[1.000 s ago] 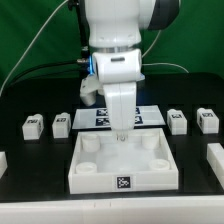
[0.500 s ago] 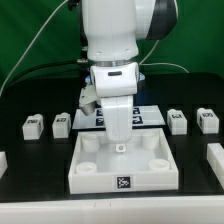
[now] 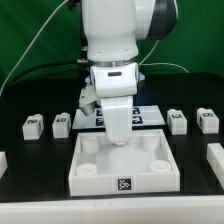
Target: Assemble one leg
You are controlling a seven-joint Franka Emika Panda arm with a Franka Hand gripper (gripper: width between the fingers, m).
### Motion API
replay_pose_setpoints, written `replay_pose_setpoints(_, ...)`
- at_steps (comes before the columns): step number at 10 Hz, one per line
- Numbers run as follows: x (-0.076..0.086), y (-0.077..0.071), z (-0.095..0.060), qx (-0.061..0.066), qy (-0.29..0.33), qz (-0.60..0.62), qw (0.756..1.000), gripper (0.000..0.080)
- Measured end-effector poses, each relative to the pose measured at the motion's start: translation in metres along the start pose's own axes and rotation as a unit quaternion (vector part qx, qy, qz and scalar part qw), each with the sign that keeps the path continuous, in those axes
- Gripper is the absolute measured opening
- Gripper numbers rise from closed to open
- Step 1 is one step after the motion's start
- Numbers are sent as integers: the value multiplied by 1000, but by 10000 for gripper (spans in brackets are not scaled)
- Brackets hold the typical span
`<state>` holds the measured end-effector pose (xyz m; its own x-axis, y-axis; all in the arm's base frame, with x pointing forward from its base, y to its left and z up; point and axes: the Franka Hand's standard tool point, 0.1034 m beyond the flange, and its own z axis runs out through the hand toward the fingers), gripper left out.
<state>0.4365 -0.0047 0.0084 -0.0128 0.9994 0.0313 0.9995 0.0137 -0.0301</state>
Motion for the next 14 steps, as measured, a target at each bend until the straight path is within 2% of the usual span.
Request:
replay_pose_setpoints(7, 3, 3, 0, -2, 1, 7, 1000, 57)
replay_pose_setpoints(9, 32, 32, 0, -16, 12, 26, 999, 57)
replay_pose_setpoints(11, 54, 48, 0, -26, 21, 23, 999, 57)
replay_pose_setpoints(12, 61, 54, 0, -32, 23, 16, 999, 57)
replay_pose_setpoints(14, 64, 55, 0, -32, 23, 8, 999, 57)
